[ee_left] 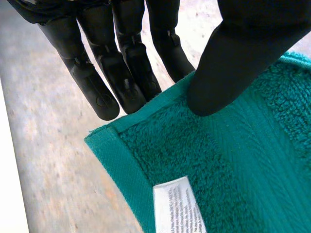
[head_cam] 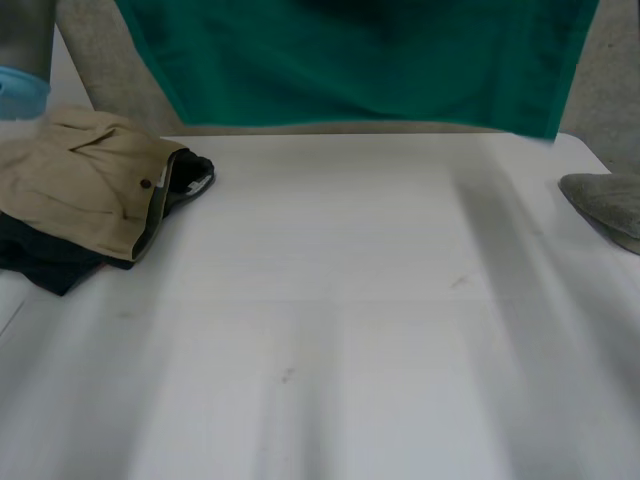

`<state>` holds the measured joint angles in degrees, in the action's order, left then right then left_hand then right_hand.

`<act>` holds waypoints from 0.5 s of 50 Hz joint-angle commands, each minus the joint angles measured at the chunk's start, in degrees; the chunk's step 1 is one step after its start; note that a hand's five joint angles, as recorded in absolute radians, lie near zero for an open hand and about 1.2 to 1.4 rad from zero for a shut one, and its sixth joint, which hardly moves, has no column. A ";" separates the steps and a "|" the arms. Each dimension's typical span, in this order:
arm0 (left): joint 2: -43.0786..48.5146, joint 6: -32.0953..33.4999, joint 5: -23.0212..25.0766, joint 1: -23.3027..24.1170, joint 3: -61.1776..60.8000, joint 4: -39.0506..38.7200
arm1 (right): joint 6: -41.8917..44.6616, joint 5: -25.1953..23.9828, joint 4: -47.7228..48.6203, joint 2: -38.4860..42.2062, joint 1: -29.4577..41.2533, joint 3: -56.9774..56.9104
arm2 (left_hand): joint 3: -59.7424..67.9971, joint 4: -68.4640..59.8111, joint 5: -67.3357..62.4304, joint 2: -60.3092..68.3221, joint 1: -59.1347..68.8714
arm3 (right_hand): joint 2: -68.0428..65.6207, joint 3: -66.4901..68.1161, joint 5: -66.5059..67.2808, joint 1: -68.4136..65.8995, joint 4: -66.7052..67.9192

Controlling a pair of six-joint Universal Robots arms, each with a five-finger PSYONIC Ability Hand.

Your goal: Fold the laundry.

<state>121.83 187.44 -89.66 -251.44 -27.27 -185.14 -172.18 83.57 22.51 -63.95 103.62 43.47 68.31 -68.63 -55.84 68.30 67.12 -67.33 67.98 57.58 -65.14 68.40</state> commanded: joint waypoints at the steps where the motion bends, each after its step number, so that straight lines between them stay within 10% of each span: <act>1: -0.81 1.00 -5.16 -3.52 -16.90 0.83 | -0.26 -2.44 -4.40 -1.45 -1.22 11.70 | 11.69 -11.37 -14.16 11.70 12.88 | -12.67 12.02 12.42 -14.86 11.60; 13: -0.54 7.49 4.75 -8.98 -47.07 2.15 | 14.14 -10.45 -17.84 2.86 -4.91 34.13 | 11.69 -11.37 -14.16 11.70 12.88 | -12.67 12.02 12.42 -14.86 11.60; 25: -13.45 36.57 12.32 -12.58 -65.88 22.61 | 44.46 -10.62 -47.27 -11.02 -12.82 46.61 | 11.69 -11.37 -14.16 11.70 12.88 | -12.67 12.02 12.42 -14.86 11.60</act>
<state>115.16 210.63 -78.70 -262.86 -85.73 -174.30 -140.94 72.35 -11.19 -68.21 95.05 85.39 68.44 -68.84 -55.84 68.50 67.13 -67.33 67.98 57.58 -65.14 68.41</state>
